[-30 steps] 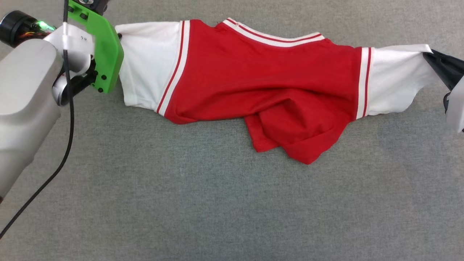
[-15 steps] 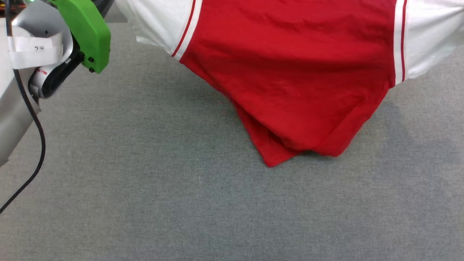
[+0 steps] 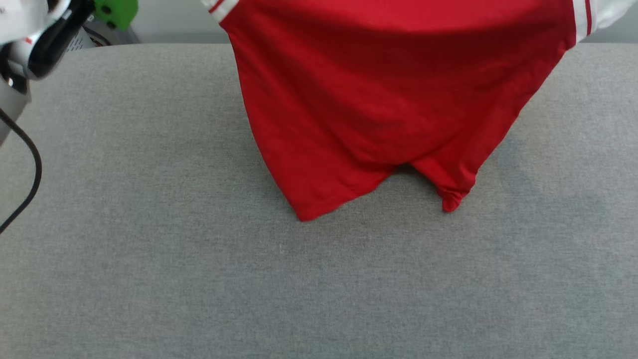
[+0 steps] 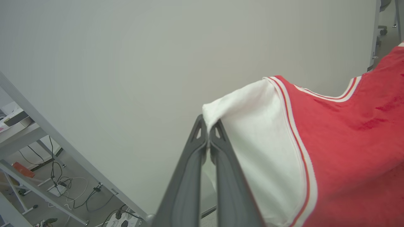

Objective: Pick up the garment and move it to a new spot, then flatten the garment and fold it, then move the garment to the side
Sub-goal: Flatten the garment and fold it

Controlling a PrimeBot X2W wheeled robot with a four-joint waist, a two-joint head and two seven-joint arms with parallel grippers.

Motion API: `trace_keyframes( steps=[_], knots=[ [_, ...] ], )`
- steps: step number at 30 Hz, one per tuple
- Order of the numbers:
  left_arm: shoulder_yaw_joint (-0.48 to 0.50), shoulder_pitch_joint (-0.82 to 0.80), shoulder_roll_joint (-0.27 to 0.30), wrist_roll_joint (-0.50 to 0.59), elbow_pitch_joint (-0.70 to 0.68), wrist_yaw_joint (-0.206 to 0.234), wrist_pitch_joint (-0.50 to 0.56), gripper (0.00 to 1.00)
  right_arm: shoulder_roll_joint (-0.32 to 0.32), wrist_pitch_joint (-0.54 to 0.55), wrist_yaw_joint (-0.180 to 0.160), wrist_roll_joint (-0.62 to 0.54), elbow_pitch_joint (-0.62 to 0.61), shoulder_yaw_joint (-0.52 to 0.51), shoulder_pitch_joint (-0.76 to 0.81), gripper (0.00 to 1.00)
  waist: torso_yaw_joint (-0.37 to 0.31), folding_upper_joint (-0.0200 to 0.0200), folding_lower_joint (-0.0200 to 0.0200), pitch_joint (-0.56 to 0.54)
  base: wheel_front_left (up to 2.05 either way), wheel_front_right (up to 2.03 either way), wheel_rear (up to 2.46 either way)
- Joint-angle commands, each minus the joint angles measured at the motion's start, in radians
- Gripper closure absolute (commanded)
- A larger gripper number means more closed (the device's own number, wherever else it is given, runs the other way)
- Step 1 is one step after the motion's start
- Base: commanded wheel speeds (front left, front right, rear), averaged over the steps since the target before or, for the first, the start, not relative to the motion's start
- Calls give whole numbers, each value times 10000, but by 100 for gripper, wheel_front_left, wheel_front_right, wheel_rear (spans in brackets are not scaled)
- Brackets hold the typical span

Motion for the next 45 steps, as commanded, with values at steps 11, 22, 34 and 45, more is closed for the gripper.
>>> trace_keyframes(
  steps=[11,22,34,45],
  knots=[
    [587,-2769,-852,825,1656,2,-598,100,805,-503,-7,-1246,1519,1068,-3970,100,-225,0,0,1985,0,0,0],
    [909,-5230,-1465,1372,4088,-487,-1542,100,1975,-2007,-7,-2139,4337,1784,-7722,100,-505,0,0,3006,0,0,0],
    [732,-5175,-1949,1028,5964,-924,-2520,100,2595,-3222,-7,-1891,6566,3285,-8415,100,-567,0,0,3431,0,0,0],
    [340,-2784,-2189,162,6327,-1007,-3244,100,2642,-4321,-7,-483,7075,4605,-6251,100,-306,0,0,2593,0,0,0]
  ],
)
